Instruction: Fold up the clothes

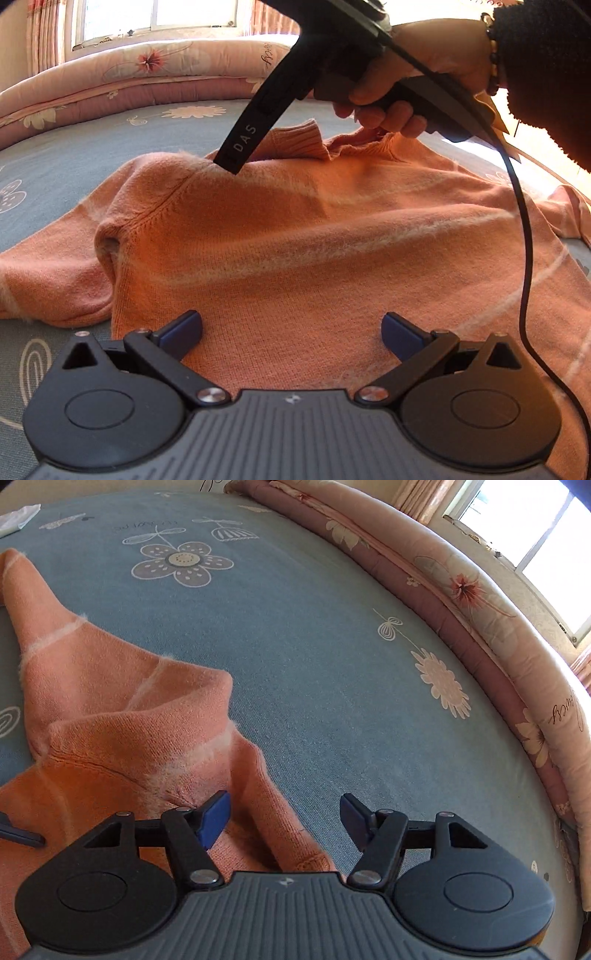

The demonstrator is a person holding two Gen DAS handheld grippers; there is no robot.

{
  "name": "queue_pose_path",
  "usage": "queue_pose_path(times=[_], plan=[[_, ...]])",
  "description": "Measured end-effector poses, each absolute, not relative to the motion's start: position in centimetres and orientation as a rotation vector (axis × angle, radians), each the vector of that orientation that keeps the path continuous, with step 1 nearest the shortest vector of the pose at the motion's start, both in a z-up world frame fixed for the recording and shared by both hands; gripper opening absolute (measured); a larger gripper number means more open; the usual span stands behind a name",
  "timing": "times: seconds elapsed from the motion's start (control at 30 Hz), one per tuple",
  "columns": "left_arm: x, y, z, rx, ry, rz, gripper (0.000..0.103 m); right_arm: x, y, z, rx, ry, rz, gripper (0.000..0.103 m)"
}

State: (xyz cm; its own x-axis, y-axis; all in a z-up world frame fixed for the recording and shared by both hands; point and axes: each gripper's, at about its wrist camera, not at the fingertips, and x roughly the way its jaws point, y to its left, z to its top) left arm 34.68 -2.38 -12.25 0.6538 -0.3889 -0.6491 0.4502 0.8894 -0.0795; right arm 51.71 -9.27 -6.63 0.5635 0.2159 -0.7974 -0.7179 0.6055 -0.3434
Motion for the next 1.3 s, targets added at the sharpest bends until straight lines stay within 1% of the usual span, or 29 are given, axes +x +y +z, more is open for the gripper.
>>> queue_pose_path(times=[0.13, 0.17, 0.2, 0.23, 0.3, 0.33, 0.37, 0.57, 0.67, 0.87, 0.93, 0.97, 1.0, 1.03, 1.1, 1.17, 1.2, 1.23, 1.3], plan=[[34.7, -2.4, -12.3, 0.087, 0.714, -0.482, 0.102, 52.9, -8.8, -7.9, -0.760, 0.837, 0.640, 0.064], [34.7, -2.4, -12.3, 0.088, 0.713, -0.482, 0.102, 53.0, -8.8, -8.1, -0.761, 0.853, 0.649, 0.060], [34.7, -2.4, -12.3, 0.088, 0.713, -0.482, 0.102, 53.1, -8.7, -8.3, -0.750, 0.876, 0.664, 0.041], [34.7, -2.4, -12.3, 0.089, 0.713, -0.482, 0.102, 52.9, -8.7, -8.4, -0.740, 0.892, 0.678, 0.013], [34.7, -2.4, -12.3, 0.090, 0.713, -0.481, 0.102, 52.3, -8.4, -8.6, -0.769, 0.875, 0.661, 0.010], [34.7, -2.4, -12.4, 0.090, 0.712, -0.481, 0.102, 52.0, -8.2, -8.6, -0.786, 0.858, 0.648, 0.007], [34.7, -2.5, -12.4, 0.091, 0.712, -0.480, 0.102, 52.1, -8.2, -8.4, -0.788, 0.836, 0.626, 0.006], [34.7, -2.6, -12.5, 0.093, 0.711, -0.479, 0.102, 53.4, -8.0, -6.6, -0.759, 0.713, 0.495, 0.006], [34.6, -2.6, -12.5, 0.092, 0.710, -0.480, 0.102, 54.4, -7.7, -6.7, -0.773, 0.699, 0.470, 0.006], [34.5, -2.5, -12.5, 0.089, 0.709, -0.482, 0.102, 56.2, -6.9, -9.2, -0.753, 0.703, 0.444, 0.006], [34.6, -2.6, -12.5, 0.090, 0.709, -0.482, 0.102, 56.4, -6.9, -9.9, -0.733, 0.727, 0.437, 0.011], [34.6, -2.5, -12.5, 0.090, 0.709, -0.483, 0.102, 56.3, -7.0, -9.9, -0.726, 0.723, 0.431, 0.011], [34.6, -2.5, -12.5, 0.089, 0.709, -0.483, 0.102, 56.0, -7.0, -9.8, -0.720, 0.714, 0.426, 0.017], [34.6, -2.5, -12.5, 0.088, 0.709, -0.484, 0.102, 55.5, -7.4, -9.1, -0.703, 0.698, 0.428, 0.027], [34.5, -2.5, -12.5, 0.087, 0.710, -0.485, 0.102, 54.3, -8.2, -7.3, -0.666, 0.662, 0.437, 0.036], [34.6, -2.4, -12.4, 0.087, 0.711, -0.486, 0.102, 52.6, -9.6, -5.0, -0.629, 0.633, 0.455, 0.038], [34.6, -2.4, -12.4, 0.086, 0.711, -0.487, 0.102, 51.8, -10.7, -4.0, -0.625, 0.617, 0.456, 0.041], [34.7, -2.4, -12.4, 0.086, 0.710, -0.487, 0.102, 50.9, -11.8, -3.0, -0.625, 0.601, 0.455, 0.048], [34.7, -2.4, -12.4, 0.086, 0.710, -0.487, 0.102, 49.5, -14.5, -1.3, -0.627, 0.582, 0.434, 0.056]])
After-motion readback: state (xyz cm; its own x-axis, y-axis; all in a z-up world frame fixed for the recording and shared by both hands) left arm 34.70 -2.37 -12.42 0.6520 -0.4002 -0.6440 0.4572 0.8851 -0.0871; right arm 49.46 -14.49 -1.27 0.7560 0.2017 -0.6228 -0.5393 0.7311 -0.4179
